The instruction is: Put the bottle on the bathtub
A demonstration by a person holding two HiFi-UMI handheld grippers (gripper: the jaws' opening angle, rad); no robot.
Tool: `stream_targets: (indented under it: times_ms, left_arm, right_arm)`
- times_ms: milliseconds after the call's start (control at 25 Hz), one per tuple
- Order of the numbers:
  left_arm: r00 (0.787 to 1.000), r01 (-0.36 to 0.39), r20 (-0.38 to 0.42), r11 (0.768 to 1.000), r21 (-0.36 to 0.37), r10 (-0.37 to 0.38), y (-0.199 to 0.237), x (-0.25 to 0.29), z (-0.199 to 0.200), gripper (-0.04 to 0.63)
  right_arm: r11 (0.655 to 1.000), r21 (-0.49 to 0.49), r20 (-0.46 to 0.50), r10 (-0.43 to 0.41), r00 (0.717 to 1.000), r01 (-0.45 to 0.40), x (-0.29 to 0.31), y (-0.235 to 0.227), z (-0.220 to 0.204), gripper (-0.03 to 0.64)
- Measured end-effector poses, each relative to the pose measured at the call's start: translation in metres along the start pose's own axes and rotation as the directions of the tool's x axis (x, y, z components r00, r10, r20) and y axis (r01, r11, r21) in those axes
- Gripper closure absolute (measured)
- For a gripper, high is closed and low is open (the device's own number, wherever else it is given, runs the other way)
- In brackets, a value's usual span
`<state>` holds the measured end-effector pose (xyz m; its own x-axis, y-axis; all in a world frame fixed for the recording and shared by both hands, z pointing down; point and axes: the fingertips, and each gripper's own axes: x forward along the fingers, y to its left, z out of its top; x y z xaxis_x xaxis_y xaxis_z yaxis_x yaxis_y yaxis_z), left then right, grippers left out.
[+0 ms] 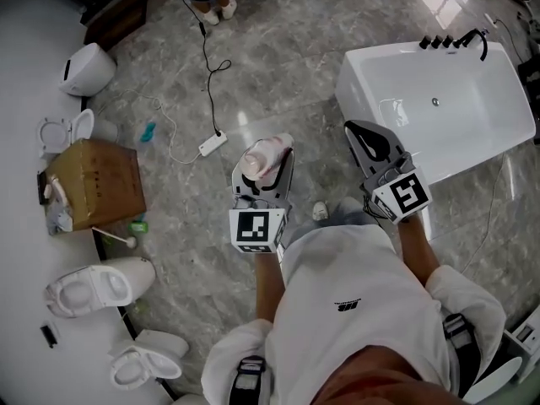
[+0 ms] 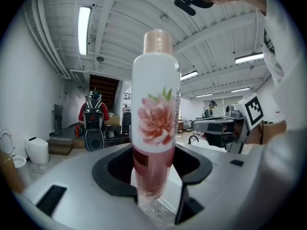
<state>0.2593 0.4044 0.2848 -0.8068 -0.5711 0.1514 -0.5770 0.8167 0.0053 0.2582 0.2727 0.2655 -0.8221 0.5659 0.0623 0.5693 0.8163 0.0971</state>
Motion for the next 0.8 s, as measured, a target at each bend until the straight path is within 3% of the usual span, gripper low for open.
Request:
stream_targets:
  times_ms: [400, 800]
  left_arm:
    - [1.0, 0.014, -0.018, 1.0, -0.006, -0.014, 0.043, 0.076, 0.001, 0.364]
    - [1.0, -0.018, -0.022, 1.0, 0.011, 0.018, 0.105, 0.212, 0.032, 0.364]
  right_arm:
    - [1.0, 0.003, -0.016, -0.008, 1.0, 0.008, 0.064, -0.055, -0.01, 0.621]
    - [0.999, 0.019, 0.009, 0.039, 0.999, -0.039, 0.177, -0.164, -0.006, 0.621]
